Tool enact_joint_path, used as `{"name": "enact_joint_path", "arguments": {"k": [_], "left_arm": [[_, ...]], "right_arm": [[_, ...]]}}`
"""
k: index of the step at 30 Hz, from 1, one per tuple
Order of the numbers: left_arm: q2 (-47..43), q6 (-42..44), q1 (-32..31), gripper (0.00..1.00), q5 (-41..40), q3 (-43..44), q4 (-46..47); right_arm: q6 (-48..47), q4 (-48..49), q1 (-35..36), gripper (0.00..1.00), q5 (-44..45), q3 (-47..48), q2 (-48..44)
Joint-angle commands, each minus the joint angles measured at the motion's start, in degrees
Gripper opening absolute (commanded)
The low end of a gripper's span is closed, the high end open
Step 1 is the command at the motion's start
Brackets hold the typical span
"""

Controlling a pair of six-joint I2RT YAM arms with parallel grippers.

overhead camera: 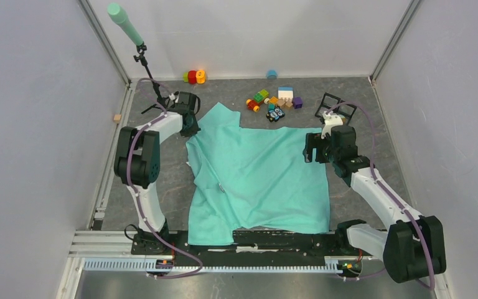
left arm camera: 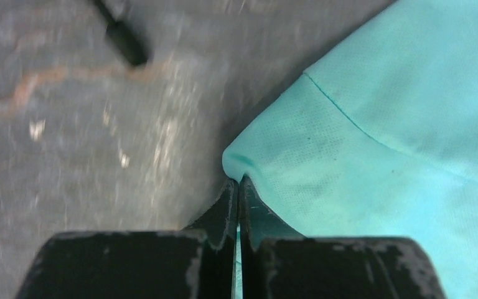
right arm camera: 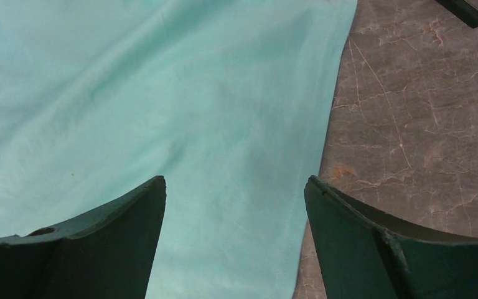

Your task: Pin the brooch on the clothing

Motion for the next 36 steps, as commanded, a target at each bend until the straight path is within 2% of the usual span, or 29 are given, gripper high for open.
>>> {"name": "enact_joint_path", "arguments": {"k": [1, 7, 8, 9, 11, 14, 16, 19, 23, 27, 32, 36], "left_arm": [[7.3, 7.6, 0.8, 0.02, -1.2, 11.4, -3.2], [11.2, 10.7, 1.0, 0.02, 4.0, 17.0, -4.9], [10.8, 10.8, 1.0, 0.03, 5.3, 17.0, -4.9], [10.3, 10.9, 1.0, 0.09, 6.2, 16.9, -4.9], [8.4, 11.0, 1.0, 0.32, 7.9, 16.8, -5.8], [3.8, 11.9, 0.9, 0.78, 11.2, 16.4, -7.5], [-1.0, 12.9, 0.8, 0.95, 14.6, 15.0, -7.4], [-6.3, 14.4, 0.8, 1.00, 19.3, 14.2, -9.6], [-10.9, 14.5, 0.7, 1.00, 25.1, 14.4, -14.5], [-16.5, 14.1, 0.7, 1.00, 29.7, 11.6, -14.9], [-21.1, 15.8, 0.5, 1.00, 31.6, 12.2, -17.1], [-25.2, 16.5, 0.6, 1.00, 30.5, 11.6, -16.6]], "right_arm": [[1.4, 1.9, -0.3, 0.87, 2.3, -0.7, 0.5], [2.2, 1.8, -0.4, 0.88, 4.1, -1.6, -0.8], [2.2, 1.6, -0.5, 0.88, 4.4, -1.6, -1.1], [2.1, 1.2, -0.4, 0.88, 4.6, -1.6, -1.5], [1.7, 0.3, -0.6, 0.89, 5.3, -0.9, -2.2], [0.3, -1.5, -0.8, 0.89, 7.3, 0.8, -3.1], [-0.7, -2.6, -1.1, 0.89, 9.2, 2.3, -2.9], [-1.3, -3.7, -2.0, 0.90, 11.1, 5.3, -0.7], [-3.0, -1.9, -3.2, 0.92, 13.5, 9.6, 5.4], [-5.3, 0.4, -6.1, 0.94, 14.7, 15.1, 14.5], [-8.4, 4.7, -10.8, 0.90, 13.9, 21.6, 25.8], [-12.8, 5.0, -14.9, 0.82, 11.9, 28.5, 34.9]]}}
